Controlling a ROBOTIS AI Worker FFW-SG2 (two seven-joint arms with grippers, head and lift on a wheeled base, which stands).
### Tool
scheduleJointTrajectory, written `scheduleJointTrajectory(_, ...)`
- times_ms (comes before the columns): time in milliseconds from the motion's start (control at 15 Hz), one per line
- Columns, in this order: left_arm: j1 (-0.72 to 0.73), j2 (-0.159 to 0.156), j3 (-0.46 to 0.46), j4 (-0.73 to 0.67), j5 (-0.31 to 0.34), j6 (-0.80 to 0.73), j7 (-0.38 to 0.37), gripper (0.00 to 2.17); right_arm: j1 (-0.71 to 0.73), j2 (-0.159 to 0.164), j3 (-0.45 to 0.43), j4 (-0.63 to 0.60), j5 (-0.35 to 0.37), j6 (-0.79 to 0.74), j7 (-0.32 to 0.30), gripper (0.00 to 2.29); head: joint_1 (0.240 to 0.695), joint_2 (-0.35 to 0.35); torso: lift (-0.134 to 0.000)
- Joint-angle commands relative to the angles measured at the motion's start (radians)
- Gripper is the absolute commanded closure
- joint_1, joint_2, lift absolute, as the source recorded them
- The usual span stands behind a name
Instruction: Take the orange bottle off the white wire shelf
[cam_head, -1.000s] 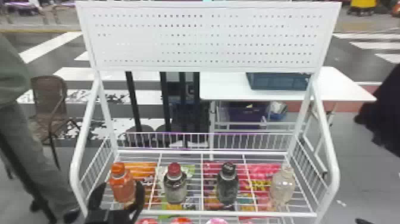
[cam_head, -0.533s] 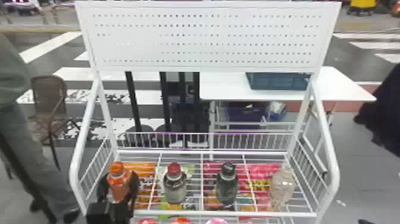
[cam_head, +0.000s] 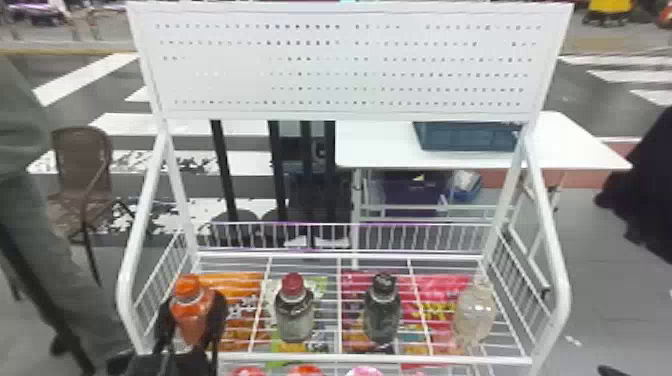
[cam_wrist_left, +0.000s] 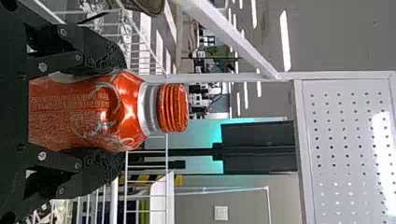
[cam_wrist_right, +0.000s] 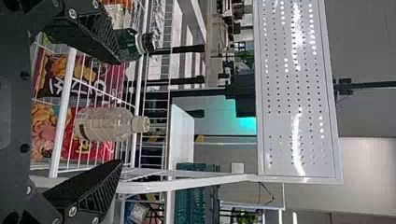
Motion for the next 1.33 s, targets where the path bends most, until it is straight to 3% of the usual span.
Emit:
scheduleJointTrajectory(0, 0.130, 0.002, 0.012, -0.225, -0.006, 0.109, -0.002, 0.70, -0.008, -0.002, 0.008, 0.004, -0.001, 0.000, 0.000, 0.15, 0.499, 0.000, 0.000)
scheduleJointTrajectory(333, 0.409, 0.025, 0.035, -0.630, -0.017, 0.278, -0.019, 0.70, -0.016, -0.002, 0.020, 0.006, 0.001, 0.000, 0.000, 0.15, 0.499, 0.000, 0.000)
scheduleJointTrajectory(533, 0.550, 0.045, 0.042, -0.799, -0.020, 0.290, -0.016, 0.70, -0.016, 0.000, 0.023, -0.002, 0.001, 0.000, 0.000, 0.15, 0.499, 0.000, 0.000)
scheduleJointTrajectory(667, 0.595, 0.063, 0.040, -0.837, -0.020, 0.272, -0.016, 0.70, -0.011, 0.000, 0.020, -0.014, -0.001, 0.000, 0.000, 0.15, 0.499, 0.000, 0.000)
scheduleJointTrajectory(1267, 0.613, 0.066, 0.019, -0.850, -0.023, 0.266, -0.020, 0.70, 0.012, 0.003, 0.005, -0.037, -0.007, 0.003, 0.000, 0.15, 0.499, 0.000, 0.000)
